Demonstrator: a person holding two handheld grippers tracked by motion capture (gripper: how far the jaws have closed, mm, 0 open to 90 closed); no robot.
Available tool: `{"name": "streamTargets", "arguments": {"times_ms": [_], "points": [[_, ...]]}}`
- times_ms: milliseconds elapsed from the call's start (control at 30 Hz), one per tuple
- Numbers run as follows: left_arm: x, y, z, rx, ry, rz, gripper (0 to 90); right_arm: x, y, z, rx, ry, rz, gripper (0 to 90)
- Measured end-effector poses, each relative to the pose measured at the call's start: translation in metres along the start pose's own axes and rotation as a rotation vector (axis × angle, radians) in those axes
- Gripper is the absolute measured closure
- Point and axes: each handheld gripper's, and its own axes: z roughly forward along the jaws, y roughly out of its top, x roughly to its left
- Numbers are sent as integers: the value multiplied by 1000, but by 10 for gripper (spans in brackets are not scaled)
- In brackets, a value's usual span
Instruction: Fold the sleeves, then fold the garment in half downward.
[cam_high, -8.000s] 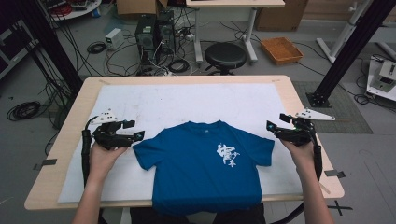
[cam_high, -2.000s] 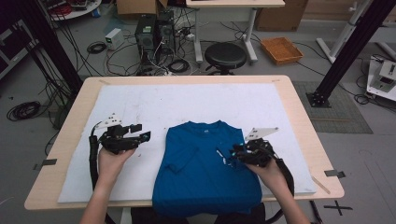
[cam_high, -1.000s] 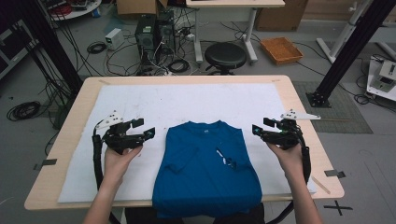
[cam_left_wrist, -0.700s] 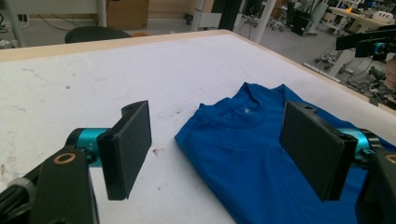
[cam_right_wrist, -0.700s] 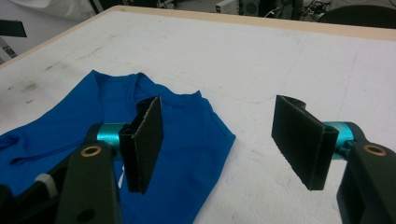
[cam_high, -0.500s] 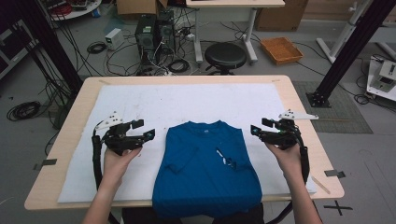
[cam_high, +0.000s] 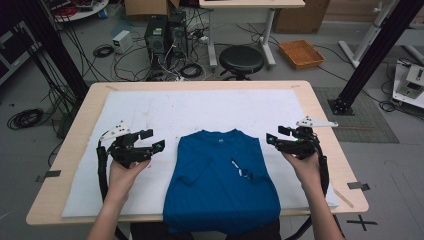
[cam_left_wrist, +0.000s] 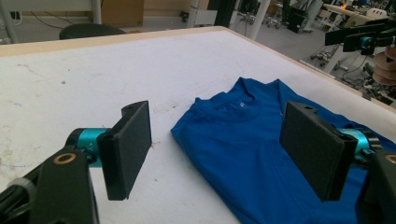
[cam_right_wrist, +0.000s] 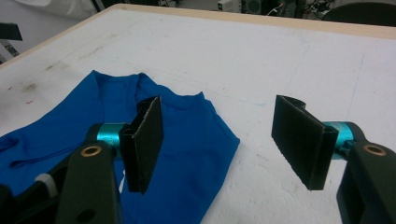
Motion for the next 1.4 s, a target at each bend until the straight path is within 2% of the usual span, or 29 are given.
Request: {"name": "streamTargets", "arguments": {"times_ms": [700, 767, 800, 867, 967, 1100, 1167, 1200, 1300, 1367, 1400], "points": [[1, 1, -5, -16, 5, 3, 251, -2, -2, -2, -1, -7, 10, 346], [2, 1, -5, -14, 4, -3, 252, -3, -2, -1, 2, -5, 9, 365], [2, 0, -5, -10, 4, -7, 253, -4, -3, -1, 5, -5, 4, 415], [2, 0, -3, -6, 0, -14, 254, -6, -4, 1, 10, -16, 6, 421], [2, 0, 1, 7, 6, -6, 258, -9, -6, 2, 14, -23, 16, 438], [4, 2, 11, 34, 8, -19, 266, -15, -11, 7, 28, -37, 27, 493], [6, 3, 18, 56, -13, -54, 279, -16, -11, 9, 42, -36, 30, 513], [8, 4, 24, 69, -38, -81, 291, -16, -11, 10, 41, -41, 23, 522], [8, 3, 30, 86, -32, -76, 307, -17, -11, 15, 45, -38, 25, 548], [9, 1, 36, 124, -17, -76, 347, -17, -11, 22, 64, -41, 28, 565], [12, -2, 42, 151, -20, -101, 353, -18, -11, 25, 74, -44, 29, 574]]}}
